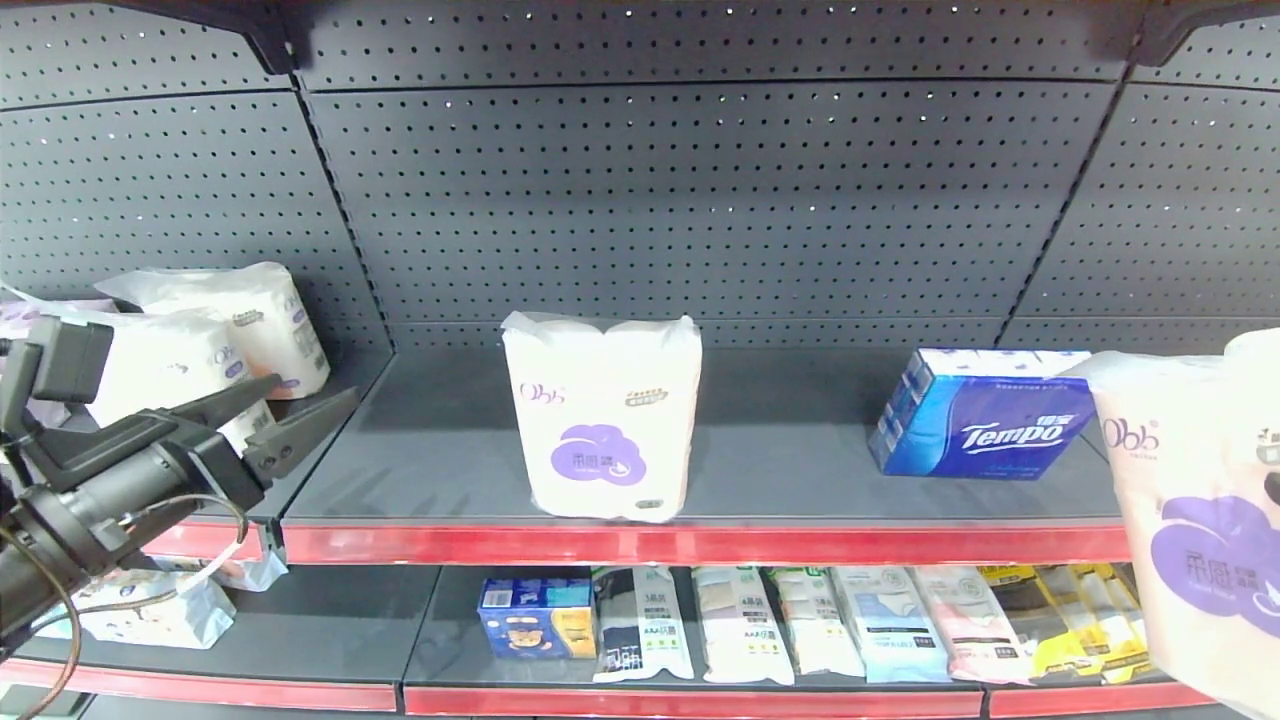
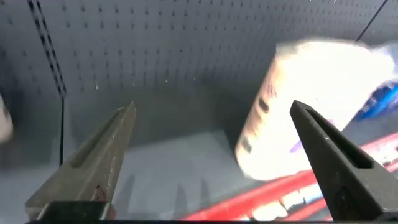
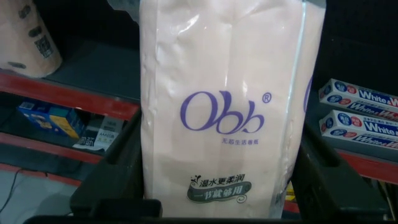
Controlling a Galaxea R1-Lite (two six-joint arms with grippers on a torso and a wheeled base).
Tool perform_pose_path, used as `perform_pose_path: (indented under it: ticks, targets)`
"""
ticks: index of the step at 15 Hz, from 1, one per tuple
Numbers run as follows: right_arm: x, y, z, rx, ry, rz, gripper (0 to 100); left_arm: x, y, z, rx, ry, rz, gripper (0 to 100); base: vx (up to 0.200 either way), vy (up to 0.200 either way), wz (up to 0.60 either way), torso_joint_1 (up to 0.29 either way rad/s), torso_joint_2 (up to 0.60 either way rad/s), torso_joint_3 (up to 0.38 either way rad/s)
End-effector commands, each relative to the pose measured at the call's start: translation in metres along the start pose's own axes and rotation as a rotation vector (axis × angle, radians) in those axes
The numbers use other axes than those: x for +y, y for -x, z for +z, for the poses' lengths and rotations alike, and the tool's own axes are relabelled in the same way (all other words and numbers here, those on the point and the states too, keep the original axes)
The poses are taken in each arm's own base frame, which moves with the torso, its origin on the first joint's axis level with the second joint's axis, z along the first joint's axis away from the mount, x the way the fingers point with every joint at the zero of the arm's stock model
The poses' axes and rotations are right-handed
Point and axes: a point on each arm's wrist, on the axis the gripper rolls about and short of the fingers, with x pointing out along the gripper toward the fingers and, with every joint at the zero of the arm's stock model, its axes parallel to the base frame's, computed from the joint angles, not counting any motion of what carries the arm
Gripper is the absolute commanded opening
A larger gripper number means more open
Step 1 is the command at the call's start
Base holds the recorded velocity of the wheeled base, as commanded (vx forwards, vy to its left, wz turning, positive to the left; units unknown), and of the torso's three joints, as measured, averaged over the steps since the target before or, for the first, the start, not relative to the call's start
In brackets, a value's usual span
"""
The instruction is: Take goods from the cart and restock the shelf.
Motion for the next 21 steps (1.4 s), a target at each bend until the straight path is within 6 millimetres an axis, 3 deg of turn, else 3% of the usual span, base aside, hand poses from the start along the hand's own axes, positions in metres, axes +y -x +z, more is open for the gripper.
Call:
perform_pose_path:
  ticks: [1, 6, 11, 13, 15, 21]
  targets:
    - [0.001, 0.005, 0.003, -0.025, 0.008, 0.003, 0, -0.018, 0.033, 0.009, 0.013, -0.026, 0.055, 100, 0.0, 0.0, 0.0, 0.0, 0.0, 0.0]
    - [0.005, 0.003, 0.01, -0.051, 0.037, 0.086, 0, -0.057, 0.104, 0.01, 0.088, -0.08, 0.088, 100, 0.0, 0.0, 0.0, 0.0, 0.0, 0.0]
    - [0.004, -0.002, 0.019, -0.057, 0.039, 0.108, 0, -0.083, 0.16, -0.004, 0.056, -0.127, 0.226, 100, 0.0, 0.0, 0.0, 0.0, 0.0, 0.0]
    - [0.003, -0.006, 0.022, -0.053, 0.039, 0.109, 0, -0.085, 0.172, -0.01, 0.063, -0.129, 0.355, 100, 0.0, 0.0, 0.0, 0.0, 0.0, 0.0]
    - [0.002, -0.009, 0.028, -0.057, 0.041, 0.106, 0, -0.09, 0.184, -0.019, 0.051, -0.133, 0.359, 100, 0.0, 0.0, 0.0, 0.0, 0.0, 0.0]
    - [0.0, -0.007, 0.038, -0.087, 0.045, 0.101, 0, -0.094, 0.198, -0.045, 0.016, -0.139, 0.35, 100, 0.0, 0.0, 0.0, 0.0, 0.0, 0.0]
